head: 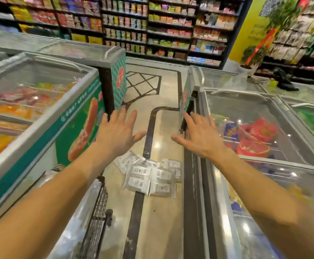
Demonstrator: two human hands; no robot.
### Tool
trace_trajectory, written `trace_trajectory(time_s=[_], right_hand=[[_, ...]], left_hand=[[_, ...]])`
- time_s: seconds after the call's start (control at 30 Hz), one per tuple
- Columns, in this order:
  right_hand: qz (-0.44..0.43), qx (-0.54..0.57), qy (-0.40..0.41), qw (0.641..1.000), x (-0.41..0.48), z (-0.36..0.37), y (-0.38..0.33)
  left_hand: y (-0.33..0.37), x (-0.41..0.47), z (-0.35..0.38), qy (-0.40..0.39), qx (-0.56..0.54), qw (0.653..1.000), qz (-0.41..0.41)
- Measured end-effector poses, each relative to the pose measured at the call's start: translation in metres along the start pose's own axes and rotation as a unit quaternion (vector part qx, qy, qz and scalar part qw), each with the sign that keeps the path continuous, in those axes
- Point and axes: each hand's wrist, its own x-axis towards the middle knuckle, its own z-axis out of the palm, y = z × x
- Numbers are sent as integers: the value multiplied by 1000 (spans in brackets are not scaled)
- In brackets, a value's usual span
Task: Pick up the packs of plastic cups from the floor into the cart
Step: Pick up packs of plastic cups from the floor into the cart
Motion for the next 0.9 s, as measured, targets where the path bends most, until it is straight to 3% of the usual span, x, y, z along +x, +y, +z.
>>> trace_trajectory(time_s=[0.3,0.57,0.9], right_hand=[[-100,5,-21,995,186,133,39],[-181,1,-84,980,343,272,59],[-254,11,-176,951,443,553,28]], left_hand=[[9,129,129,-58,14,996,-69],[15,229,255,-87,-32,979,-184],[50,242,558,-158,-151,914,-343]])
